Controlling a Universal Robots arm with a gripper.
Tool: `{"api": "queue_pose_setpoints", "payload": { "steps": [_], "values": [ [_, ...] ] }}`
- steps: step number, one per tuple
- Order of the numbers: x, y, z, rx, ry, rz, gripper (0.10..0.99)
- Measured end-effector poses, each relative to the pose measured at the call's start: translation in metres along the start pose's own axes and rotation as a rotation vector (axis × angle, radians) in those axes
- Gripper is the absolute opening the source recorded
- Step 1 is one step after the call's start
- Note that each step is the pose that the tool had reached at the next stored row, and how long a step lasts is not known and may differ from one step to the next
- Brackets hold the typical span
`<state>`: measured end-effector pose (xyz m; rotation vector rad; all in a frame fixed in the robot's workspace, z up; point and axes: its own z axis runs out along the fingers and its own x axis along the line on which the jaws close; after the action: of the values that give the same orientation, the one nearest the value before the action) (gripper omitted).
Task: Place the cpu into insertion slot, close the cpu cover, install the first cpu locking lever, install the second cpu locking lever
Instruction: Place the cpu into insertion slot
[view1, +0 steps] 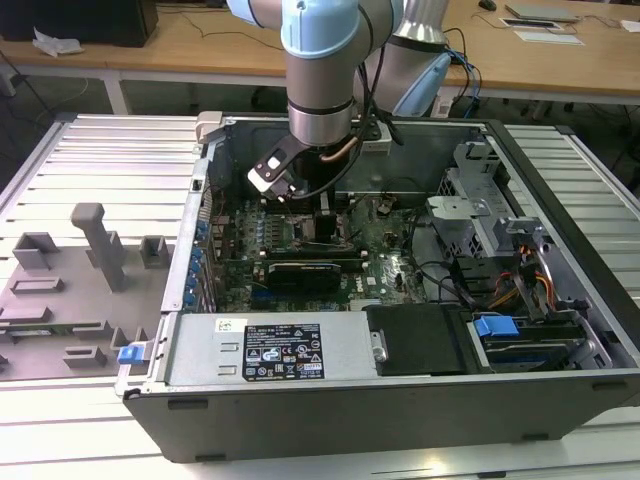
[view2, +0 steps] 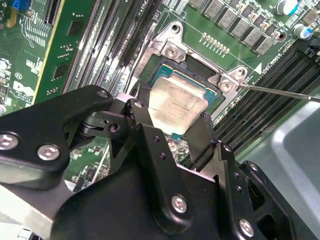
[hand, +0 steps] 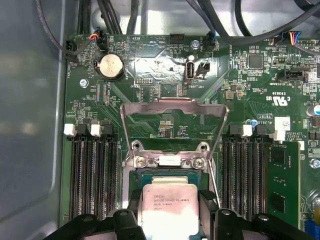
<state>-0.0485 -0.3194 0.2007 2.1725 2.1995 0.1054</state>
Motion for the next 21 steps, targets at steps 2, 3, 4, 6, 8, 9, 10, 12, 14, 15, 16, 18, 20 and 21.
{"api": "queue_pose_setpoints", "payload": {
  "steps": [2, 3, 4, 6, 8, 9, 10, 12, 14, 15, 16, 18, 20, 21],
  "values": [
    [0.0001, -0.0001, 0.0009, 0.0, 0.0001, 0.0, 0.537],
    [0.0001, -0.0001, 0.0009, 0.0, 0.0, 0.0, 0.537],
    [0.0001, -0.0001, 0.0009, 0.0, 0.0, 0.0, 0.537],
    [0.0001, -0.0001, 0.001, 0.0, 0.0001, 0.0, 0.537],
    [0.0001, -0.0001, 0.001, 0.0, 0.0001, 0.0, 0.537],
    [0.0001, -0.0001, 0.001, 0.0, 0.0001, 0.0, 0.549],
    [0.0001, -0.0001, 0.0011, 0.0, 0.0002, 0.0, 0.549],
    [0.0001, -0.0001, 0.0011, 0.0, 0.0001, 0.0, 0.616],
    [0.0001, -0.0001, 0.001, 0.0, 0.0001, 0.0, 0.616],
    [0.0001, 0.0, 0.0001, 0.0, 0.0002, 0.0, 0.616],
    [0.0001, 0.0001, -0.0011, 0.0, 0.0001, 0.0, 0.616],
    [0.0001, 0.0004, -0.0055, 0.0, 0.0001, 0.0, 0.616],
    [0.0002, 0.0007, -0.0091, 0.0, 0.0002, 0.0, 0.616],
    [0.0002, 0.0009, -0.0118, 0.0, 0.0001, 0.0, 0.616]
  ]
}}
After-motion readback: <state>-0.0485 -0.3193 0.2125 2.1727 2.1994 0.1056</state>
